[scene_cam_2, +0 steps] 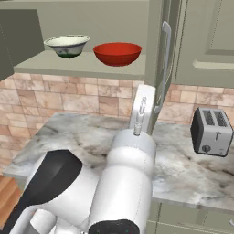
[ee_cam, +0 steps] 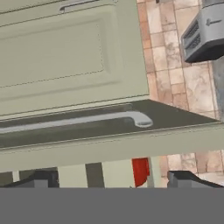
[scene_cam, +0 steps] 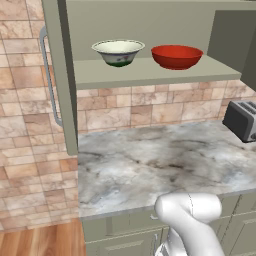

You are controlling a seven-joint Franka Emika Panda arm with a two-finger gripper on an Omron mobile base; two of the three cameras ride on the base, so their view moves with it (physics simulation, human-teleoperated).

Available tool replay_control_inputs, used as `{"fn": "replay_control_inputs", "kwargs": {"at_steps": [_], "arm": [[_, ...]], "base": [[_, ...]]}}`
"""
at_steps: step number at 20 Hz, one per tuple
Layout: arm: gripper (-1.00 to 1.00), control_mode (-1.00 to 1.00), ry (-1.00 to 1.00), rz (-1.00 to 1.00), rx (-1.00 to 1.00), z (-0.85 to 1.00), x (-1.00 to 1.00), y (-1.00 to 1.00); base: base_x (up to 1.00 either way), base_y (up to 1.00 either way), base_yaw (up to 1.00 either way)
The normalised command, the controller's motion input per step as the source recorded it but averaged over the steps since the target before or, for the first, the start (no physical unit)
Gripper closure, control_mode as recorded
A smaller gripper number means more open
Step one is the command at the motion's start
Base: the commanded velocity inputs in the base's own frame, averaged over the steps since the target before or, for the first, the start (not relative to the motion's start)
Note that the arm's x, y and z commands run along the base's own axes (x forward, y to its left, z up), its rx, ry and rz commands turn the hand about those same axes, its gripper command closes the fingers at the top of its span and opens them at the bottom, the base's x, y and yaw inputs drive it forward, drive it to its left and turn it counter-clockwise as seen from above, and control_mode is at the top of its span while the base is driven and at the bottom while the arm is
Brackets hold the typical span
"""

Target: Open the cabinet. Pick the bowls from the counter and place them in the cabinet. Then close the cabinet.

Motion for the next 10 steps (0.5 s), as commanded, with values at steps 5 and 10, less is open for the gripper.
{"fn": "replay_control_inputs", "kwargs": {"at_steps": [5, 10], "arm": [[-1.0, -1.0, -0.17, 0.15, 0.0, -0.06, 0.38, -0.66], [-1.0, -1.0, -0.13, 0.11, 0.0, -0.01, 0.03, -0.91]], "base": [[0.0, 0.0, 0.0], [0.0, 0.0, 0.0]]}}
